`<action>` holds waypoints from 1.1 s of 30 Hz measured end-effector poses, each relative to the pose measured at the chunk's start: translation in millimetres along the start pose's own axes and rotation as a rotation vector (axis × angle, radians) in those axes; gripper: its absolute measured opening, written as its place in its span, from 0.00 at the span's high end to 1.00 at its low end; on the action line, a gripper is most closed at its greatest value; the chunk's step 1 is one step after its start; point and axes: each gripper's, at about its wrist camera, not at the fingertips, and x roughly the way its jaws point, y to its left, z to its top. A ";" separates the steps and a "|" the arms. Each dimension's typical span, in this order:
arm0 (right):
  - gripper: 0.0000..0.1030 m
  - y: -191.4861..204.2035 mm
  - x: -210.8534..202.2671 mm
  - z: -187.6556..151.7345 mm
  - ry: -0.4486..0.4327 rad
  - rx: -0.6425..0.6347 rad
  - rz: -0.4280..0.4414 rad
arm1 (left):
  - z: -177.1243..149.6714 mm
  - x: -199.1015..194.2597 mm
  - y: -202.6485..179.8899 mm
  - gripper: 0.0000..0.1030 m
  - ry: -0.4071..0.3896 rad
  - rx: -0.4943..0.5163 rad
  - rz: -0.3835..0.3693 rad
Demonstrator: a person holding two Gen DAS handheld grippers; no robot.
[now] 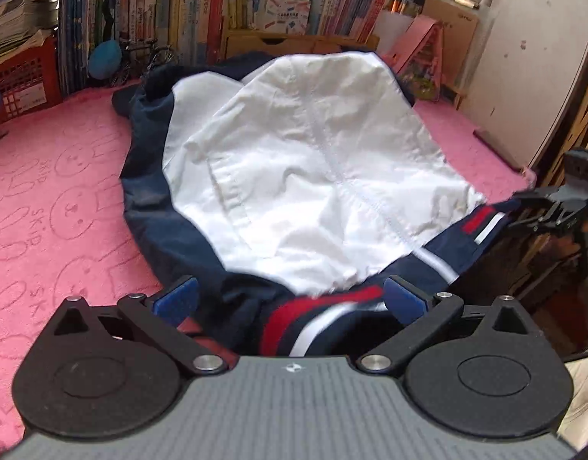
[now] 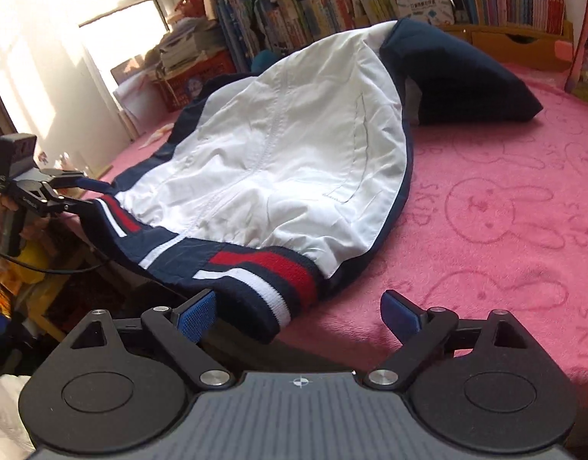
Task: Fold clothes
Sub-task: 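Open both grippers and release the jacket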
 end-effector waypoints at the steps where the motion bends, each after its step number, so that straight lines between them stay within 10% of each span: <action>1: 0.10 -0.4 -1.8 1.1 -0.006 0.015 0.022 | 9.9 -3.0 -4.4 0.00 -0.048 -0.002 -0.024; 7: 0.08 0.0 -22.8 28.6 -0.099 0.034 0.124 | 64.1 7.6 -16.2 0.00 -0.204 0.003 -0.006; 11: 0.05 0.5 -30.4 60.8 -0.180 0.038 0.095 | 74.4 52.0 -19.3 0.00 -0.171 -0.001 0.164; 17: 0.05 50.5 26.9 124.7 -0.289 -0.108 -0.236 | 38.7 131.0 -6.7 0.00 0.022 0.062 0.374; 20: 0.06 76.1 77.8 164.3 -0.307 -0.189 -0.304 | 22.8 139.1 0.1 0.00 0.021 0.054 0.363; 28: 0.40 37.2 185.3 183.1 -0.139 -0.123 -0.454 | 28.6 124.0 10.0 0.02 0.041 0.032 0.322; 33: 0.46 14.3 240.3 180.2 -0.044 -0.107 -0.538 | 90.2 101.2 14.5 0.00 -0.120 0.030 0.330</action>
